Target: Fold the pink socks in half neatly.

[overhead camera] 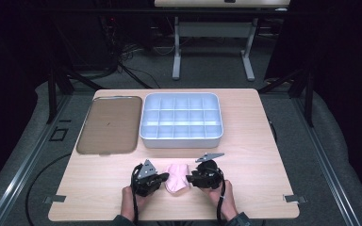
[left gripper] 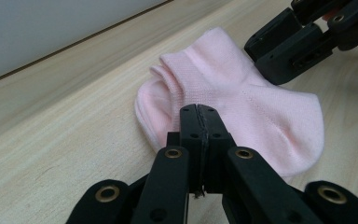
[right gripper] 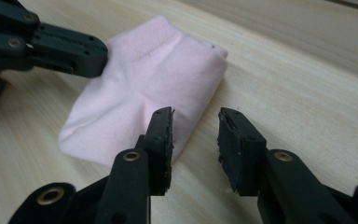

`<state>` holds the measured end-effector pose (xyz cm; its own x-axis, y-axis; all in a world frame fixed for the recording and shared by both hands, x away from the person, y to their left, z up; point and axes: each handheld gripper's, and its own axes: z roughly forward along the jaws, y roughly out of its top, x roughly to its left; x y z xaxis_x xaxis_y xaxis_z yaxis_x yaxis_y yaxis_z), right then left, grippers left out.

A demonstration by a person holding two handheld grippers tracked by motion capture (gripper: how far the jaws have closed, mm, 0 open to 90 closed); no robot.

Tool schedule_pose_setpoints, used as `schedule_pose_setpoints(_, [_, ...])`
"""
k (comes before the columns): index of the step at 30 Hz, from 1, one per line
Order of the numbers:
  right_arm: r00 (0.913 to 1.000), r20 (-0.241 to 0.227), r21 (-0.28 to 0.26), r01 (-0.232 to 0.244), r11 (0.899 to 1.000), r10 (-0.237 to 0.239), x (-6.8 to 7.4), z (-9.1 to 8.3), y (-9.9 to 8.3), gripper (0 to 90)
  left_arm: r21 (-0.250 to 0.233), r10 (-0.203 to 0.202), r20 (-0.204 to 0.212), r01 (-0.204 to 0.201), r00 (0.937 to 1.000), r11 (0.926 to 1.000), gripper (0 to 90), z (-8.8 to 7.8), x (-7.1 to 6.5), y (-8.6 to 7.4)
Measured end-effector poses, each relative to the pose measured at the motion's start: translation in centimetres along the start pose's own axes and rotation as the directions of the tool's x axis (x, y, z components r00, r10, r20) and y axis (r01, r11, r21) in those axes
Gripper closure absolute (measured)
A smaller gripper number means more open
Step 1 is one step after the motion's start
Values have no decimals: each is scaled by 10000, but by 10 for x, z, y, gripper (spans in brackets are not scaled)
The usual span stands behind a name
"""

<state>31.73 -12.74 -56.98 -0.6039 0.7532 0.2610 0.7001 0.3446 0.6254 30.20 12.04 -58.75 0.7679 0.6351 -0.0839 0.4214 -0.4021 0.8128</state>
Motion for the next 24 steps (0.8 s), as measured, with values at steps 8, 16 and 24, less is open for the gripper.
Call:
schedule_pose_setpoints(8, [9997, -106, 351, 218, 9991, -214, 4, 3, 4, 650, 10, 47, -30, -47, 10000, 10000, 897, 0, 0, 0])
schedule_pose_setpoints(16, [9994, -170, 375, 301, 9988, -295, 9, 9, 2, 797, -4, 68, -99, -68, 9999, 10000, 897, 0, -1, 0])
schedule_pose_setpoints(24, [9982, -591, 202, 133, 9997, -121, 4, 6, -1, 853, -35, 129, -259, -130, 9996, 9999, 896, 0, -4, 0])
